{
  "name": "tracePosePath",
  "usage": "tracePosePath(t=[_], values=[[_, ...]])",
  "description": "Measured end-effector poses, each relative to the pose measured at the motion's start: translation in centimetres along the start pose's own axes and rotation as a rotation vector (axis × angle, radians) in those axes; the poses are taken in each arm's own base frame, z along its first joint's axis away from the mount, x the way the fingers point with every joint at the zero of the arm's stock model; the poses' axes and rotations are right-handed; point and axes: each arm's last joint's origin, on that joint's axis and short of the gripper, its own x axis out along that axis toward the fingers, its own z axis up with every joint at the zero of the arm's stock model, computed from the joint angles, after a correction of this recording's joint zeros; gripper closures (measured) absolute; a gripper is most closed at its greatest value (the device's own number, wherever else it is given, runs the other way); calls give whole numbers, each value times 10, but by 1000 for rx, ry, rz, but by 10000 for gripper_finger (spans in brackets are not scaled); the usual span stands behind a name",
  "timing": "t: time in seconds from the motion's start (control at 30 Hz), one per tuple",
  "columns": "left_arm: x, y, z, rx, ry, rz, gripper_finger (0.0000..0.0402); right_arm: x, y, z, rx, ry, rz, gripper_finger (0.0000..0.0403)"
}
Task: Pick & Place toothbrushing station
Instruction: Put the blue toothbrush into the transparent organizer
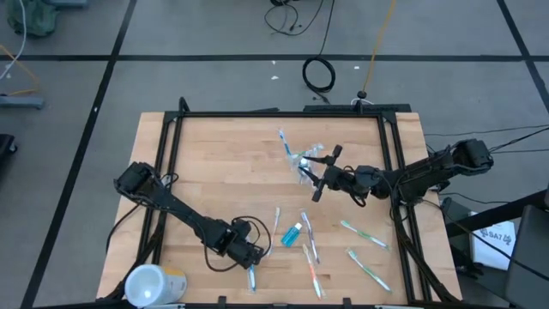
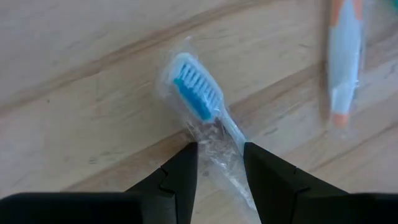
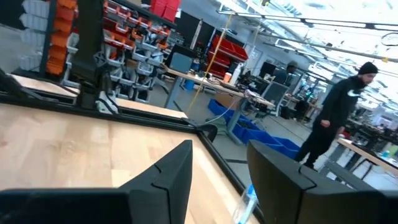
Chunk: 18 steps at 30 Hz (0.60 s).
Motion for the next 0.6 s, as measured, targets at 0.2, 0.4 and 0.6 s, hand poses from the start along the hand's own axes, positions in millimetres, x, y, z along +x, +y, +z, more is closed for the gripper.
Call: tracePosePath(t=[0.2,0.4,0.6], values=[[5,1,6,19,-20,19,261,3,-6,-2,0,2,-29,259],[5,10,6,58,-2,112,261,7,-13,-4,-1,11,-59,259],[-4,10,13,138,-77,107,261,10,-17,-6,0,3,-46,259]])
